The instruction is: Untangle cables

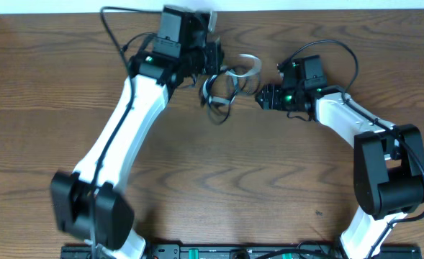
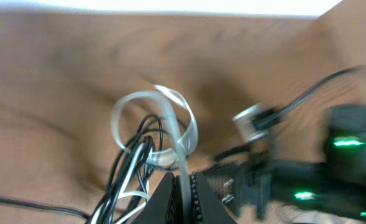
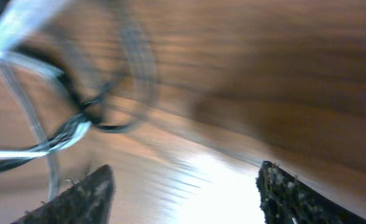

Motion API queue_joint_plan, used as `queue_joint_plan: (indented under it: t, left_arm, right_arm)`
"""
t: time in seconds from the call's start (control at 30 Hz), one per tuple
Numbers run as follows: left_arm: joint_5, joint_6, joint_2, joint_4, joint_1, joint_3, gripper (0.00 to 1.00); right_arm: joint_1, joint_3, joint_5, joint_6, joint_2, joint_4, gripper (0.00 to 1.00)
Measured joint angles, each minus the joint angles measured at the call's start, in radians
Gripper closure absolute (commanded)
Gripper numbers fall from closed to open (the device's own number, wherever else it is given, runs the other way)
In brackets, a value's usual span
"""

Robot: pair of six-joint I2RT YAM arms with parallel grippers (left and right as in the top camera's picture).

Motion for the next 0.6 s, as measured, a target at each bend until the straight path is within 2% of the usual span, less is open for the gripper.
queue_joint_plan:
  t: [0.07,0.2,0.47,0.6]
  left_arm:
    - [0.007,0.000,-0.052,0.050,-0.001,0.003,0.92]
    - [0.018,-0.001,-0.129,0.138,0.004,0.005,0.93]
    - [0.033,-0.002,-0.177,0.158,0.004,0.005,0.93]
    - [0.095,-0.005,-0.176,0.221,0.004,0.005,0.93]
  right_arm:
    - [-0.018,0.000,-0.119,0.011,-0.006,0.061,0.23]
    - [-0.045,0.000,-0.258,0.041,-0.070,0.119,0.19]
    - [-0.054,0.000,-0.346,0.069,-0.325,0.192,0.16]
    - [-0.048,0.001,-0.349,0.107,-0.365,0.223,0.16]
